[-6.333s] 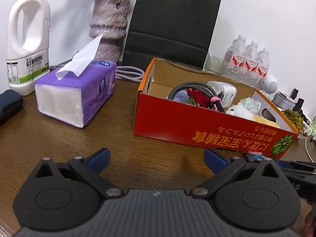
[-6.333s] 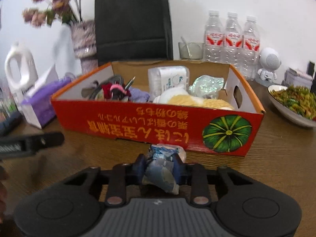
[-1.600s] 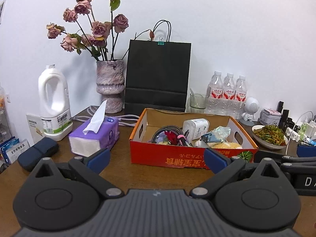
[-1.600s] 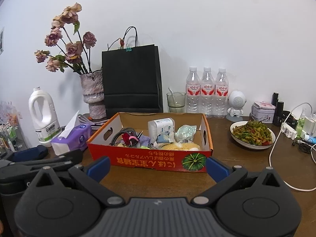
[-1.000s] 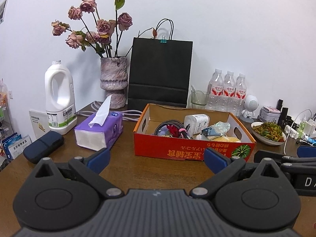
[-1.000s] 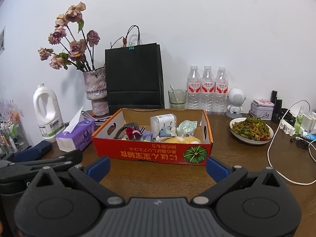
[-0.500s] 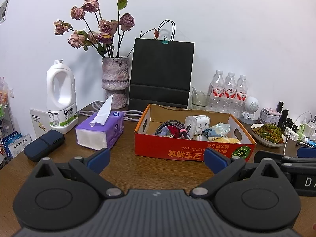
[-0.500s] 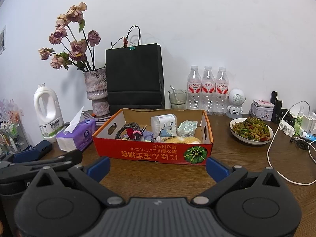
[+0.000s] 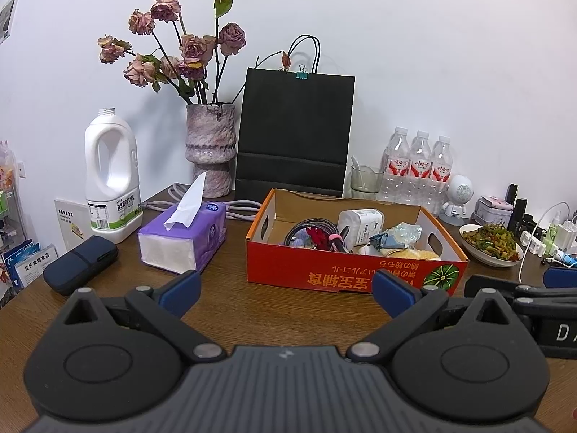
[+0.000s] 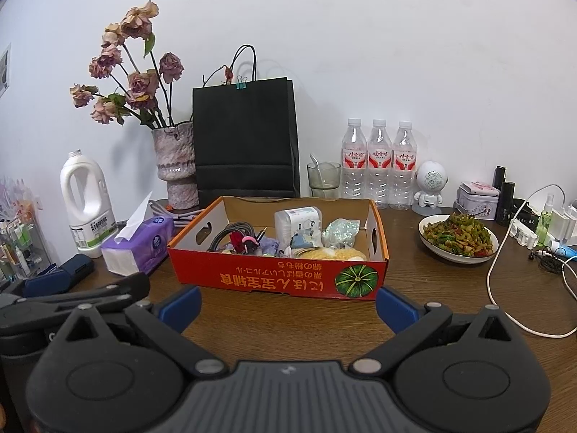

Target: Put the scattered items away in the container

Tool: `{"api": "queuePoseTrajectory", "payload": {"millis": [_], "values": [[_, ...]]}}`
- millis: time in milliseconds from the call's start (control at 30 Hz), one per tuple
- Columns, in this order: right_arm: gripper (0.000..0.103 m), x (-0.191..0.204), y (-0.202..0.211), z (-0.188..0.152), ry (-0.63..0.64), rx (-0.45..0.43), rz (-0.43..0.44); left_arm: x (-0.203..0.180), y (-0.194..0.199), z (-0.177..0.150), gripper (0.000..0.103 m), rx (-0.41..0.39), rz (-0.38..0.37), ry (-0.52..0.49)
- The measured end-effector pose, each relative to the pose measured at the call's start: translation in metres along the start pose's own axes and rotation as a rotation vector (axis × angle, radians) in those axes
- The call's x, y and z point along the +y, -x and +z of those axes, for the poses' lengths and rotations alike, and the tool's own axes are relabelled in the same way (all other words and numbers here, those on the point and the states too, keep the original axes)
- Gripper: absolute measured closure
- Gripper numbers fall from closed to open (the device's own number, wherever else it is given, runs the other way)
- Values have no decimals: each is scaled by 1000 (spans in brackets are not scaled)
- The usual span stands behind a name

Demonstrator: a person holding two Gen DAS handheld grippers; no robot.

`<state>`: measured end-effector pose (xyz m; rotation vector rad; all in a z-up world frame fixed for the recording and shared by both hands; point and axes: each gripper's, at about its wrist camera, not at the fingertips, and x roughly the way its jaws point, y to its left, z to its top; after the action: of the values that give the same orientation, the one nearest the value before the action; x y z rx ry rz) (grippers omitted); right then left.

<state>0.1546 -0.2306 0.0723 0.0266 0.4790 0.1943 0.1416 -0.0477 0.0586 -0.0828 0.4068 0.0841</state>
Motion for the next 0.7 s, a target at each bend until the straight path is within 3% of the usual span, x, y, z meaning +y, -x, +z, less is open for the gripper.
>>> {"api": "queuePoseTrajectory", "payload": {"millis": [700], "values": [[0,-3,-2,-6,3,6,0,0,-2,-6,0,3,-11,-2]]}}
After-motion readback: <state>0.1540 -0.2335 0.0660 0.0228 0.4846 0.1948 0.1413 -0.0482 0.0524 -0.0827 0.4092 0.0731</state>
